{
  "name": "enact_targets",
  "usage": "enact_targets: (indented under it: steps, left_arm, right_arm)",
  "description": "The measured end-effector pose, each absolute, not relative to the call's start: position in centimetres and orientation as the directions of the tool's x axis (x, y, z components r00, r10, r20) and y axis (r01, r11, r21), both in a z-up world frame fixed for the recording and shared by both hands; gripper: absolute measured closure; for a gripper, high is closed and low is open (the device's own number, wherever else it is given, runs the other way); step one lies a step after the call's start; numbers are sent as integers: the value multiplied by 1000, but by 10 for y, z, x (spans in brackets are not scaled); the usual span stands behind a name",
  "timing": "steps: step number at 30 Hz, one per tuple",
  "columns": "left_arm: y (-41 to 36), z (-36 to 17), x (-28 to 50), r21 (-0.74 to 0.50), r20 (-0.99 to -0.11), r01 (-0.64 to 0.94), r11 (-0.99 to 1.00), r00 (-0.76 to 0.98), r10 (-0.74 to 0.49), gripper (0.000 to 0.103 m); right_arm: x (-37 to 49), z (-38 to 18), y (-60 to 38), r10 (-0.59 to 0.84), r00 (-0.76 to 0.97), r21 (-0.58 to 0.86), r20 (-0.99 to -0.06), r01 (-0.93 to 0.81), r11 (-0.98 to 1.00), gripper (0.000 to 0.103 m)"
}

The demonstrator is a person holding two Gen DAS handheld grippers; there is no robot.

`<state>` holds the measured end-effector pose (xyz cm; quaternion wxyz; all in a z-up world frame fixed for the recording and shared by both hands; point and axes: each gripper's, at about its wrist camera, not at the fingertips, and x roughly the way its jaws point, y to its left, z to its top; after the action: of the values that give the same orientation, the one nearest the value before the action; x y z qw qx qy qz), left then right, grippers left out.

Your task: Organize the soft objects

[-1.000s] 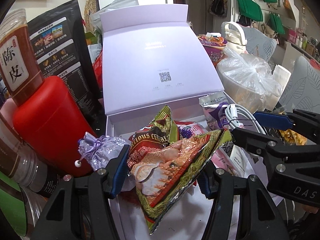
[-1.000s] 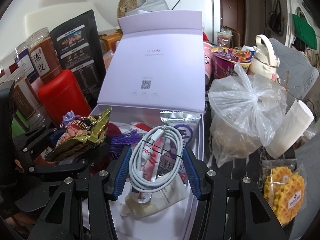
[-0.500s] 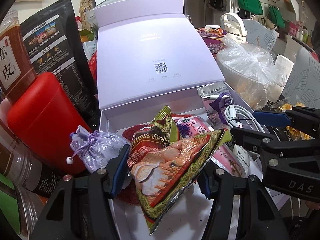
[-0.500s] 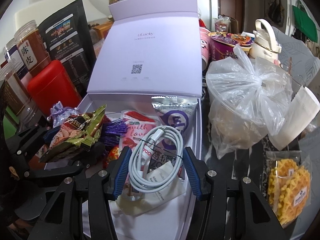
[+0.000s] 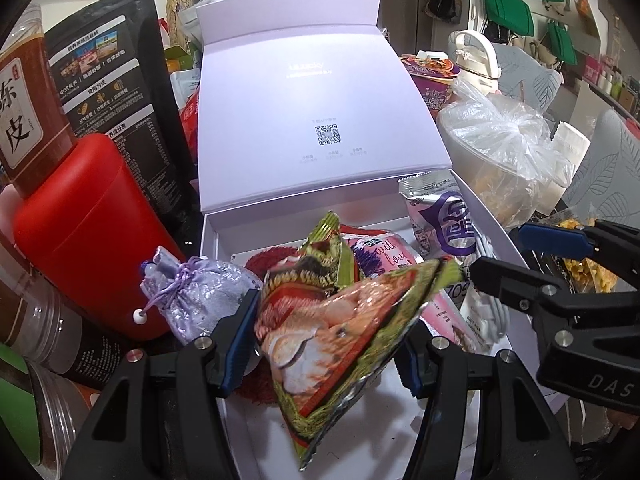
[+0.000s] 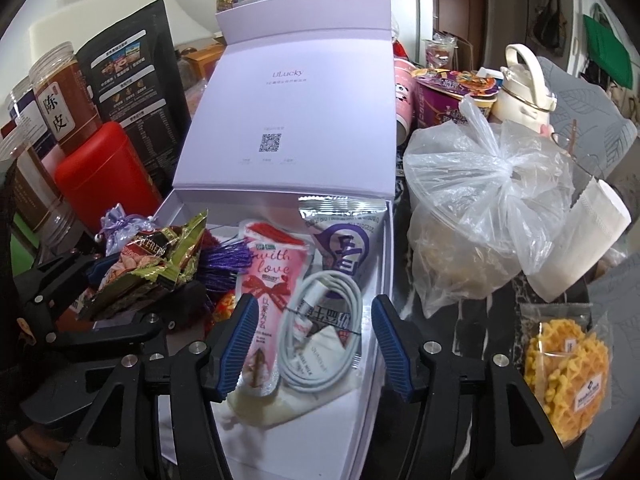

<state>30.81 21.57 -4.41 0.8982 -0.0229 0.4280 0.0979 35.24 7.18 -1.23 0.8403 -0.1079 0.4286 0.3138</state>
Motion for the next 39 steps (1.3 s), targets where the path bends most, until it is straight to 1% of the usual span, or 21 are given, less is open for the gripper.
enact_targets:
  steps: [4,10,12,14,27,39]
  left_arm:
    - [216,-41,308,43,-778,-203,978,607,160,41]
    - [216,-37,306,40,-782,-212,976,601,163,39]
    - [216,-35,304,36,-778,-213,976,608,161,33]
    - [214,-33,302,36,-773,-212,977,613,162,31]
    - [210,-9,279,26,-743,-233,972,646,175,31]
    - [203,39,239,34,-669,-257,966,712,213,31]
  right_arm:
    - [352,-5,67,432,453,83,-780,-609,789,41]
    - [351,6,56,436,481,84,-760,-593,801,41]
    - [351,8,56,438,484,85,-758,-592,802,41]
    - [351,9,55,436,485,88,-758,-586,805,41]
    - [332,23,39,416,520,60,-746,-570,819,41]
    - [291,54,30,446,555,43,-702,-592,805,41]
